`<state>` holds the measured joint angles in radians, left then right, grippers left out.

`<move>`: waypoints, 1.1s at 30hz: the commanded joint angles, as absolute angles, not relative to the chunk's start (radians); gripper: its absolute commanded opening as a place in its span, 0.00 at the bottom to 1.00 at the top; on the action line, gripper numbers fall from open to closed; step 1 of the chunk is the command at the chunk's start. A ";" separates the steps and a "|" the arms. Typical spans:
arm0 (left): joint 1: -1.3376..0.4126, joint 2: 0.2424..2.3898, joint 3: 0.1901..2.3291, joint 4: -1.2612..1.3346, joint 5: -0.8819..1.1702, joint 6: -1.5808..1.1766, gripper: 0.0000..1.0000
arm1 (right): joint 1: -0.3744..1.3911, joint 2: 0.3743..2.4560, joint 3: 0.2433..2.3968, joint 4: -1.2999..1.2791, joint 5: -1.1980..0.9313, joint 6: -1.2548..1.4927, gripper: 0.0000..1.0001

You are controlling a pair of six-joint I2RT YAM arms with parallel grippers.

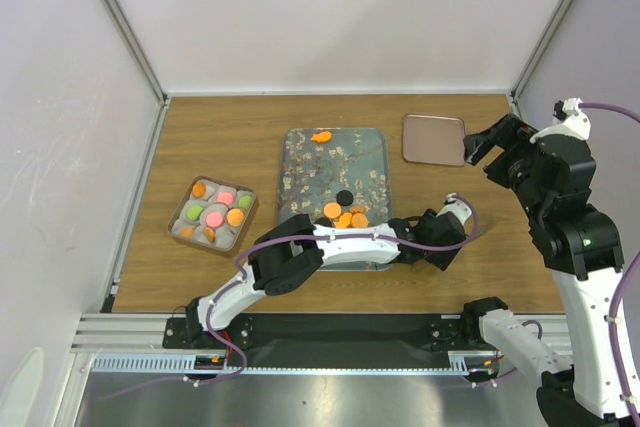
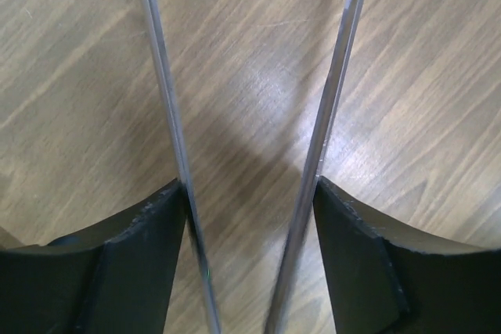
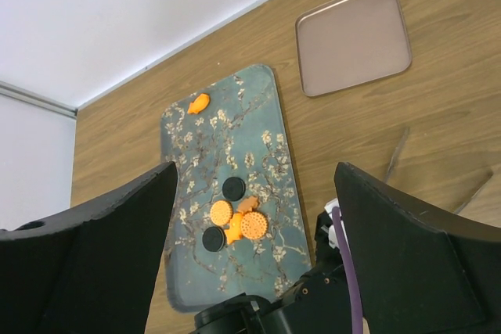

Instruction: Pack the cookies

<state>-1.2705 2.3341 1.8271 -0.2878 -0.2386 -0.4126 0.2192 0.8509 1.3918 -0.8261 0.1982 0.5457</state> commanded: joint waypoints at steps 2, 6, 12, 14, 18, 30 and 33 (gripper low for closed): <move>-1.281 2.345 1.882 -0.232 -0.284 -0.371 0.72 | 0.218 0.828 1.410 -0.850 0.203 0.546 0.88; -1.279 2.329 1.884 -0.224 -0.293 -0.344 0.77 | 0.216 0.821 1.416 -0.862 0.199 0.552 0.88; -1.279 2.266 1.871 -0.204 -0.296 -0.316 0.85 | 0.216 0.821 1.440 -0.879 0.209 0.555 0.88; -1.275 2.229 1.861 -0.190 -0.290 -0.314 0.85 | 0.215 0.827 1.465 -0.885 0.209 0.554 0.88; -1.246 2.168 1.819 -0.167 -0.244 -0.348 0.85 | 0.216 0.859 1.515 -0.894 0.207 0.549 0.88; -1.138 1.855 1.525 -0.115 -0.153 -0.547 0.84 | 0.216 0.962 1.609 -0.853 0.181 0.538 0.88; -1.088 1.731 1.418 -0.176 -0.178 -0.581 0.83 | 0.215 0.997 1.606 -0.827 0.184 0.535 0.89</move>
<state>-1.1370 1.8458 1.4876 -0.1425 -0.1780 -0.4927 0.2184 0.9710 1.5787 -0.8776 0.1909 0.5480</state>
